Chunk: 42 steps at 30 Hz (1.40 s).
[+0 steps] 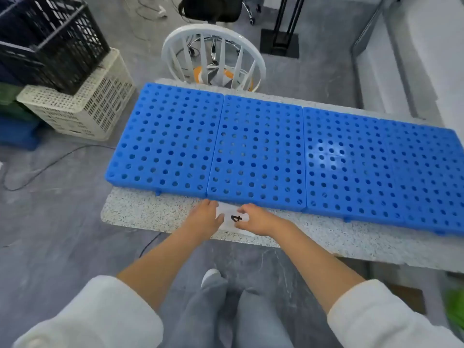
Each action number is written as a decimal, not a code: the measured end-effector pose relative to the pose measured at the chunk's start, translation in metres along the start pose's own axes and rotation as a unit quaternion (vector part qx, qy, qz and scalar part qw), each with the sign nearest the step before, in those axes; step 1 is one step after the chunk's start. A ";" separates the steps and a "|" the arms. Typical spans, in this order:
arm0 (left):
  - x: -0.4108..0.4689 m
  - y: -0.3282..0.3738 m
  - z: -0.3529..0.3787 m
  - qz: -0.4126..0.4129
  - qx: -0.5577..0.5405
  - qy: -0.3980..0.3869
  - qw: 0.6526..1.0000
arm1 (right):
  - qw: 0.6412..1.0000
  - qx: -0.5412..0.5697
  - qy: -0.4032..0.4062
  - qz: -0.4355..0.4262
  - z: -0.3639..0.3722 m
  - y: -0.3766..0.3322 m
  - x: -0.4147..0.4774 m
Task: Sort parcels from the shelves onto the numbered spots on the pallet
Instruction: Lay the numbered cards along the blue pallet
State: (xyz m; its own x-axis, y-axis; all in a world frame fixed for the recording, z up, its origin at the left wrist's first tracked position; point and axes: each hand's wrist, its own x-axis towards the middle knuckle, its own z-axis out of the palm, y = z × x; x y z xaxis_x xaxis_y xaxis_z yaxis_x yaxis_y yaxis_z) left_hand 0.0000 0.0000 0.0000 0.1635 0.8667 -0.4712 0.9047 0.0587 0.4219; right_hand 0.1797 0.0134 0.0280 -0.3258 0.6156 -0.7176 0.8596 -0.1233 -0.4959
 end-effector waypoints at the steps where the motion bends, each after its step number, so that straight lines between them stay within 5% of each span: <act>1: 0.002 -0.003 0.002 -0.007 0.010 -0.007 1.000 | 1.000 -0.015 0.013 -0.009 0.004 0.002 0.004; 6: 0.009 -0.016 0.016 -0.010 0.030 -0.015 0.999 | 0.981 -0.178 0.056 -0.049 0.031 0.017 0.026; 11: 0.014 -0.025 0.017 0.011 0.023 0.015 1.000 | 0.953 -0.242 0.170 -0.063 0.056 0.017 0.036; 16: 0.015 -0.020 0.016 -0.005 0.028 0.007 1.000 | 0.940 -0.285 0.177 -0.054 0.067 0.013 0.035; 28: -0.002 -0.012 0.011 -0.042 0.035 -0.012 0.998 | 0.952 -0.237 0.184 -0.065 0.074 0.003 0.013; 35: -0.013 0.005 -0.025 -0.097 -0.136 -0.022 0.986 | 0.961 -0.236 0.139 -0.030 0.048 -0.009 -0.014; 42: -0.019 0.031 -0.084 -0.106 -0.330 0.021 0.938 | 0.939 -0.249 0.235 -0.027 -0.003 -0.043 -0.046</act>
State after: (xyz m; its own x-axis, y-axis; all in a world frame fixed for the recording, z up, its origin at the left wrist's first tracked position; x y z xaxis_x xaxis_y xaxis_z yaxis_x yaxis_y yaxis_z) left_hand -0.0078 0.0273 0.0874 -0.0212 0.8190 -0.5733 0.4731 0.5134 0.7160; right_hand 0.1585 -0.0073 0.0839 -0.2641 0.9004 -0.3456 0.9627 0.2241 -0.1517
